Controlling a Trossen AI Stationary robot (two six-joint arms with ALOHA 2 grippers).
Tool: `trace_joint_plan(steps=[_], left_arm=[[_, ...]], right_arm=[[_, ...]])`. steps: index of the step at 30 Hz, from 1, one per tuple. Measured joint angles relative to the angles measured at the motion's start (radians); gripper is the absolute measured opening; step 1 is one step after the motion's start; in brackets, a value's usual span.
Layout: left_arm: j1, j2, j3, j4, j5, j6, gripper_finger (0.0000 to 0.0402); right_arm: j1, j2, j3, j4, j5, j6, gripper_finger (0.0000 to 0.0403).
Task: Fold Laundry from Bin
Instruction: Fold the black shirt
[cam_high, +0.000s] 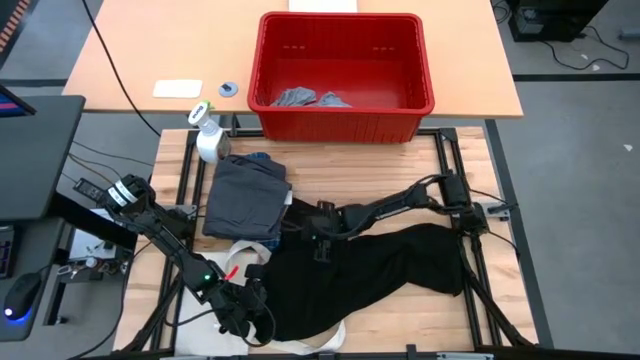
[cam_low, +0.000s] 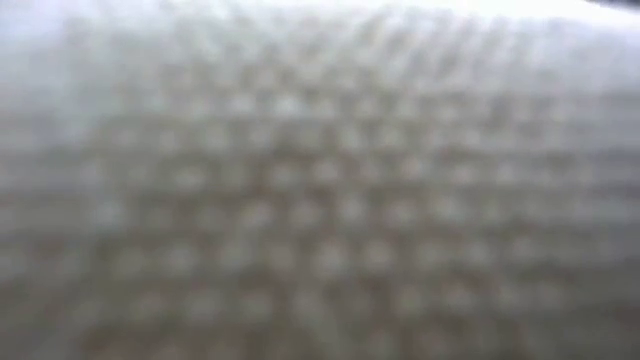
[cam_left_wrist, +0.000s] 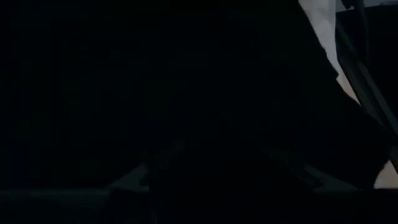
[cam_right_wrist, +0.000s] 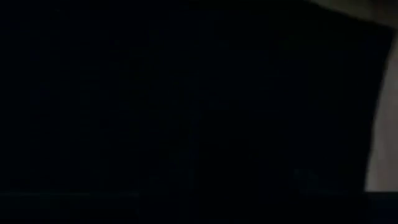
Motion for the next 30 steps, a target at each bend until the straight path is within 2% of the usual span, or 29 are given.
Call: trace_joint_plan(steps=[2, 7, 10, 14, 20, 22, 26, 30], left_arm=[[-0.005, 0.0, 0.0, -0.003, 0.0, -0.016, 0.0189], [-0.007, 0.0, 0.0, -0.005, 0.0, -0.019, 0.0189], [-0.003, 0.0, 0.0, -0.003, 0.0, -0.028, 0.0189], [-0.003, 0.0, 0.0, -0.003, 0.0, -0.046, 0.0189], [-0.003, 0.0, 0.0, -0.003, 0.0, -0.046, 0.0189], [-0.003, 0.0, 0.0, -0.003, 0.0, -0.045, 0.0189], [-0.003, 0.0, 0.0, -0.003, 0.0, -0.042, 0.0189], [-0.003, 0.0, 0.0, -0.003, 0.0, -0.042, 0.0189]], right_arm=[[0.041, 0.008, -0.001, 0.006, 0.095, -0.028, 0.0144], [0.165, 0.026, -0.007, 0.002, 0.435, -0.201, 0.013], [0.21, 0.019, -0.008, -0.021, 0.52, -0.245, 0.0123], [0.234, -0.045, -0.011, -0.05, 0.504, -0.183, 0.0117], [0.24, -0.124, -0.008, -0.212, 0.571, -0.141, 0.0112], [0.223, -0.132, -0.009, -0.235, 0.525, -0.14, 0.0112], [0.144, -0.127, -0.008, -0.255, 0.329, -0.122, 0.011], [0.081, -0.121, -0.009, -0.256, 0.291, -0.12, 0.0105]])
